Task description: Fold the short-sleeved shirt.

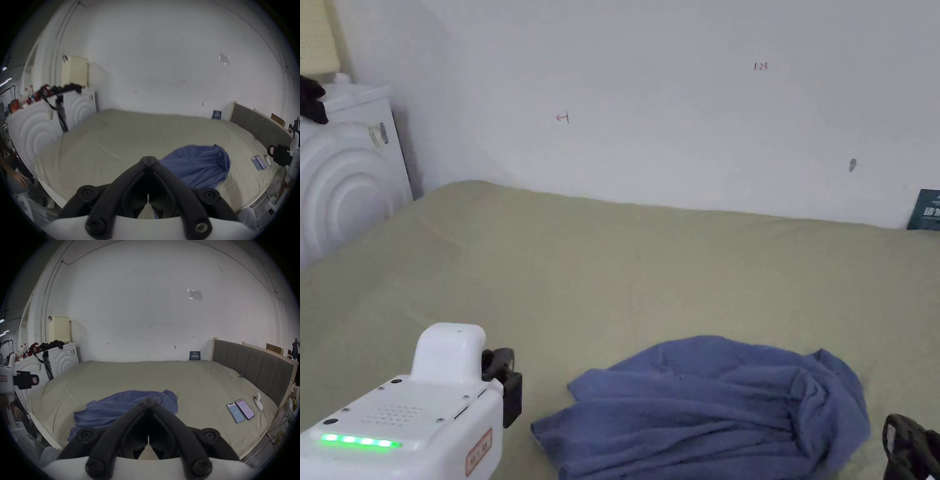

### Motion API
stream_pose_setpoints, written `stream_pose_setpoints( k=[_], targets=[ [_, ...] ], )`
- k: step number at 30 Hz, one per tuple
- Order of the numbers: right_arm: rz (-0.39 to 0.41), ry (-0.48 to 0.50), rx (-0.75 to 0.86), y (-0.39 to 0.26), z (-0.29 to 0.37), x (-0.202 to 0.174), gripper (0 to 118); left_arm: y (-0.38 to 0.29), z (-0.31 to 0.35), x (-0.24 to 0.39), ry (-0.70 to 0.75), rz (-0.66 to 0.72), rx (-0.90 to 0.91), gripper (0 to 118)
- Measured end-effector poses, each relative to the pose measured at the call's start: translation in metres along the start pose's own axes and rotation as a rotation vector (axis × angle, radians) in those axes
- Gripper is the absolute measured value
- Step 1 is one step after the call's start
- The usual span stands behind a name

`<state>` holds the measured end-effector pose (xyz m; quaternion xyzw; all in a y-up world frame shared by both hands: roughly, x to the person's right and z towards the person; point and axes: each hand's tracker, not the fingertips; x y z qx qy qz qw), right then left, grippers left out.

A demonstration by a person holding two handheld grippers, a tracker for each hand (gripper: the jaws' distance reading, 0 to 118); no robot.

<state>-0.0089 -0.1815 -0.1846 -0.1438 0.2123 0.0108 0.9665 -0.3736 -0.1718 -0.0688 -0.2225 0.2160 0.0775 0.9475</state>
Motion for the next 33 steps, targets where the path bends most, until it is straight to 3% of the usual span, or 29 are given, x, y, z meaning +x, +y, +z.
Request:
stream_pose_setpoints(
  k=[6, 7, 8, 9, 10, 11, 14, 19, 20, 21, 23, 26, 33],
  targets=[
    [-0.003, 0.0, -0.083, -0.016, -0.026, 0.005, 1, -0.019, -0.12, -0.013, -0.09, 0.054, -0.313, 0],
    [0.006, 0.005, -0.103, -0.018, -0.03, 0.006, 1, -0.023, -0.138, -0.013, -0.078, 0.059, -0.355, 11],
    [0.014, 0.005, -0.109, -0.02, -0.034, 0.008, 1, -0.027, -0.157, -0.016, -0.072, 0.051, -0.403, 58],
    [0.021, 0.002, -0.116, -0.021, -0.037, 0.008, 1, -0.031, -0.17, -0.016, -0.049, 0.046, -0.423, 99],
    [0.027, -0.001, -0.13, -0.023, -0.04, 0.01, 1, -0.038, -0.186, -0.014, -0.033, 0.017, -0.467, 117],
    [0.027, 0.002, -0.139, -0.024, -0.044, 0.012, 1, -0.044, -0.199, -0.012, -0.022, -0.02, -0.5, 118],
    [0.026, 0.004, -0.171, -0.028, -0.053, 0.016, 1, -0.066, -0.233, -0.011, 0.047, -0.09, -0.556, 118],
    [0.023, 0.015, -0.234, -0.035, -0.063, 0.022, 1, -0.081, -0.238, -0.007, 0.036, -0.073, -0.588, 109],
    [0.025, 0.02, -0.249, -0.036, -0.066, 0.024, 1, -0.077, -0.228, -0.007, 0.001, -0.079, -0.56, 96],
    [0.025, 0.015, -0.261, -0.037, -0.07, 0.027, 1, -0.074, -0.221, -0.007, -0.015, -0.089, -0.524, 72],
    [0.017, 0.015, -0.276, -0.039, -0.079, 0.035, 1, -0.071, -0.213, -0.01, -0.014, -0.061, -0.482, 0],
    [0.013, -0.006, -0.317, -0.037, -0.103, 0.05, 1, -0.068, -0.215, -0.015, -0.097, 0.02, -0.531, 0],
    [0.047, -0.075, -0.409, -0.01, -0.225, 0.104, 1, -0.071, -0.213, -0.006, -0.081, -0.01, -0.52, 0]
  ],
)
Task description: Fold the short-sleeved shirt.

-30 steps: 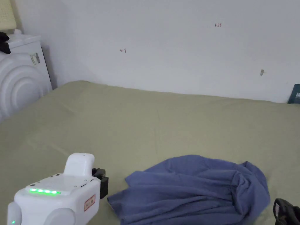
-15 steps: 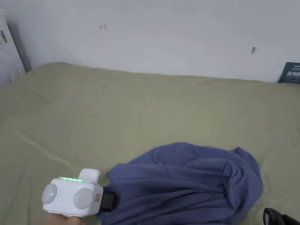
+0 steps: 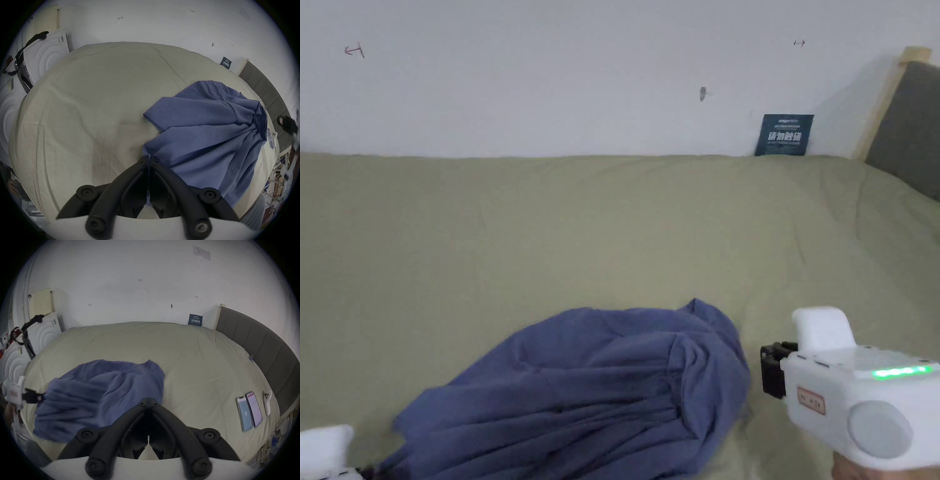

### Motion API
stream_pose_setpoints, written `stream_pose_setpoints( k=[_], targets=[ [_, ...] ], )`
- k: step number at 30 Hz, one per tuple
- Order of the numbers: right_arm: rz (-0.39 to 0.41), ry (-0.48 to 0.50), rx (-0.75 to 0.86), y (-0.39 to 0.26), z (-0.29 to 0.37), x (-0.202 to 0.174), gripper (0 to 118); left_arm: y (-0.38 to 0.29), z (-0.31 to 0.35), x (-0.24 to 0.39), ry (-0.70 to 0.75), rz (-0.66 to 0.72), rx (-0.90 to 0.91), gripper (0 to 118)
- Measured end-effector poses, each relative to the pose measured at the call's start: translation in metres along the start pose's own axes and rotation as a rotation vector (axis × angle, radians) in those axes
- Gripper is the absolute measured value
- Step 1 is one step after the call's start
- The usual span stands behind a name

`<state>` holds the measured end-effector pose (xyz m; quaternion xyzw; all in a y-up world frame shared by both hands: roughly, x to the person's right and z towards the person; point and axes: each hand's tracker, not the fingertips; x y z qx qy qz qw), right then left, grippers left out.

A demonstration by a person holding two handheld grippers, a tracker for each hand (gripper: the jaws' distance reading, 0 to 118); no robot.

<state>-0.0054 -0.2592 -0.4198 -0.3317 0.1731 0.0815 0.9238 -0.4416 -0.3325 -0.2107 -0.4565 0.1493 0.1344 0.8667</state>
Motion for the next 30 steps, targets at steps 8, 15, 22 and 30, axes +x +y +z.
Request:
stream_pose_setpoints(
  k=[8, 15, 22, 30],
  targets=[
    [-0.007, 0.017, -0.228, 0.06, -0.151, 0.027, 115, 0.001, 0.009, 0.005, -0.021, 0.005, 0.0, 0],
    [0.042, 0.005, -0.36, 0.049, -0.214, 0.019, 116, 0.002, 0.001, 0.002, -0.018, 0.006, -0.003, 0],
    [-0.037, 0.074, -0.318, 0.063, -0.167, 0.028, 7, 0.007, -0.002, -0.015, -0.034, 0.033, -0.017, 0],
    [-0.061, 0.095, -0.108, 0.097, -0.016, 0.055, 8, 0.036, 0.085, -0.035, 0.059, 0.019, 0.142, 0]
  ],
)
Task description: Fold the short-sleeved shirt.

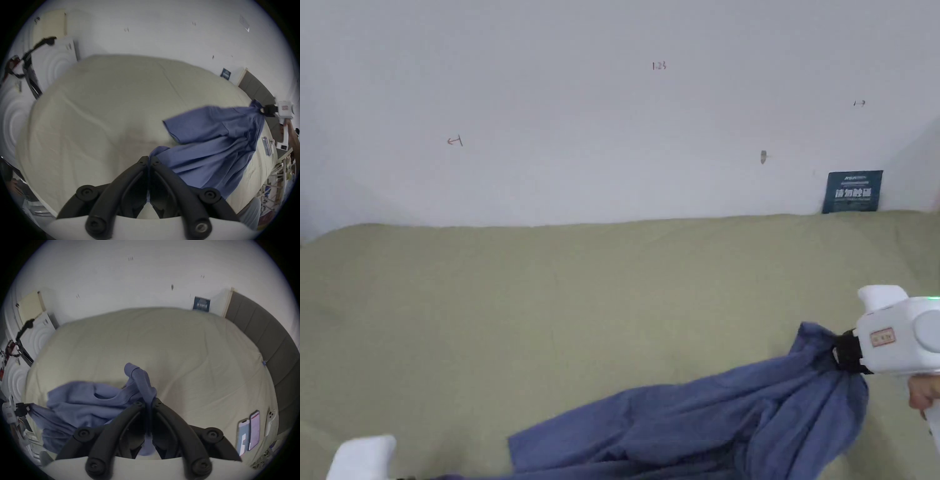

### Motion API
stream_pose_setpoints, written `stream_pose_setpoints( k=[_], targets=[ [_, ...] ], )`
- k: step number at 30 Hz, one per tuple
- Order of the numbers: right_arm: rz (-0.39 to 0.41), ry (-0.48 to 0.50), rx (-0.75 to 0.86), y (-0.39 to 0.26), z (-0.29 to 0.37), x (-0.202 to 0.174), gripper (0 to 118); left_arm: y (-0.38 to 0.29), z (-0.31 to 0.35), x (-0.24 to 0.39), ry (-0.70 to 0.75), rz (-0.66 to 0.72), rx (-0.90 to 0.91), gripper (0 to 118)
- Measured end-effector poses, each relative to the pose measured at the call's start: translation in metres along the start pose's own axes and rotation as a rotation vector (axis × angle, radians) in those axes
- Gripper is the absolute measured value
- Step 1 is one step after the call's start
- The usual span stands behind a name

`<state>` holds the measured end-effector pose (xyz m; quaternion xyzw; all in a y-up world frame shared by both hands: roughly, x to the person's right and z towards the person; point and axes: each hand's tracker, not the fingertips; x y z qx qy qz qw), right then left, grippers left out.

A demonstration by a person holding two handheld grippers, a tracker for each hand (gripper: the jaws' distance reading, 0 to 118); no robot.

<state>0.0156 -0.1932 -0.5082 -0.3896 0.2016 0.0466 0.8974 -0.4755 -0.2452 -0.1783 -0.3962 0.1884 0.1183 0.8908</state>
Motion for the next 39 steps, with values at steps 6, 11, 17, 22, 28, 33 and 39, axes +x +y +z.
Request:
stream_pose_setpoints(
  k=[6, 11, 17, 22, 28, 33, 39],
  targets=[
    [-0.024, 0.038, 0.184, 0.014, 0.135, 0.013, 8, 0.059, 0.095, -0.02, 0.114, -0.022, 0.172, 0],
    [-0.074, 0.066, 0.302, 0.033, 0.218, 0.021, 8, 0.113, 0.166, -0.024, 0.115, 0.022, 0.31, 0],
    [-0.073, 0.037, 0.394, 0.059, 0.268, 0.014, 8, 0.162, 0.206, -0.003, 0.136, -0.007, 0.385, 0],
    [-0.082, 0.004, 0.435, 0.082, 0.267, 0.01, 8, 0.192, 0.211, 0.011, 0.16, -0.025, 0.422, 0],
    [-0.095, -0.035, 0.443, 0.126, 0.235, 0.011, 8, 0.228, 0.188, 0.017, 0.175, 0.0, 0.415, 0],
    [-0.113, -0.046, 0.443, 0.165, 0.199, 0.006, 8, 0.259, 0.162, 0.025, 0.223, 0.006, 0.437, 0],
    [-0.12, -0.075, 0.439, 0.203, 0.144, 0.001, 8, 0.293, 0.12, 0.029, 0.247, -0.003, 0.453, 0]
  ],
)
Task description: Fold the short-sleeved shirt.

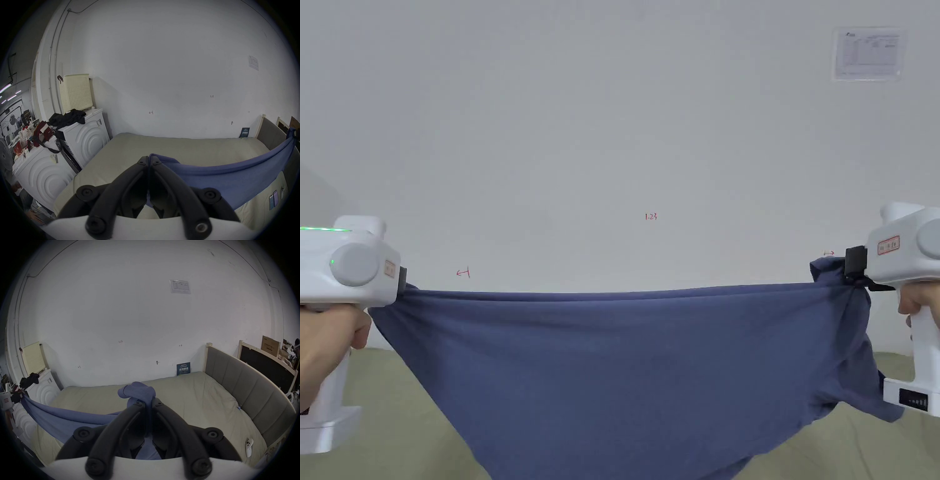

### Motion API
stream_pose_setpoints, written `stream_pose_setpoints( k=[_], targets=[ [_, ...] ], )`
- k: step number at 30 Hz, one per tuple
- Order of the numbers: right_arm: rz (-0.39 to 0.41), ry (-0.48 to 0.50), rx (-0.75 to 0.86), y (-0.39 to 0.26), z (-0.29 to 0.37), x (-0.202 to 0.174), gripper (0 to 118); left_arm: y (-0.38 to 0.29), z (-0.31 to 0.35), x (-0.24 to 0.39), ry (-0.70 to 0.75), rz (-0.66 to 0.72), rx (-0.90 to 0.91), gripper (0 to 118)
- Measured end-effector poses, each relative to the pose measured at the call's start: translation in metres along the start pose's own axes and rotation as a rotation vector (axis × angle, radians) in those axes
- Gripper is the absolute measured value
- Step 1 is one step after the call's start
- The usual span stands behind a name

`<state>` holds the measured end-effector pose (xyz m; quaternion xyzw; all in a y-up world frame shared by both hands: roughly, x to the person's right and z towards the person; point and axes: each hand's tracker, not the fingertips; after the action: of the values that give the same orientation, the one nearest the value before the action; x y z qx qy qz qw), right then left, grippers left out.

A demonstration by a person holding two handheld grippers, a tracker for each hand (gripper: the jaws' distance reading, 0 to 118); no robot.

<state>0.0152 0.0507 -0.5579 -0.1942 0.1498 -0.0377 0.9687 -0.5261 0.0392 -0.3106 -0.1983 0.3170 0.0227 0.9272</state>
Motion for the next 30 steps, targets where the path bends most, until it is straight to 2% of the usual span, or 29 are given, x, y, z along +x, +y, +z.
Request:
stream_pose_setpoints(
  k=[7, 11, 14, 19, 22, 28, 30],
  targets=[
    [0.021, -0.021, -0.077, -0.041, -0.07, 0.0, 8, -0.029, -0.055, 0.016, 0.018, -0.024, -0.031, 0],
    [0.048, -0.027, -0.17, -0.097, -0.092, 0.008, 8, -0.077, -0.079, 0.019, -0.005, -0.063, -0.114, 0],
    [0.02, -0.023, -0.233, -0.155, -0.09, 0.021, 8, -0.128, -0.084, 0.016, -0.043, -0.055, -0.179, 0],
    [-0.011, -0.003, -0.352, -0.255, -0.047, 0.05, 8, -0.225, -0.059, 0.003, -0.103, -0.118, -0.316, 0],
    [-0.039, -0.005, -0.404, -0.312, -0.004, 0.068, 8, -0.276, -0.026, -0.012, -0.143, -0.065, -0.375, 0],
    [-0.106, -0.019, -0.456, -0.386, 0.071, 0.093, 8, -0.357, 0.037, -0.036, -0.169, 0.006, -0.481, 0],
    [-0.091, -0.018, -0.456, -0.399, 0.094, 0.093, 8, -0.372, 0.052, -0.046, -0.168, 0.058, -0.511, 0]
  ],
)
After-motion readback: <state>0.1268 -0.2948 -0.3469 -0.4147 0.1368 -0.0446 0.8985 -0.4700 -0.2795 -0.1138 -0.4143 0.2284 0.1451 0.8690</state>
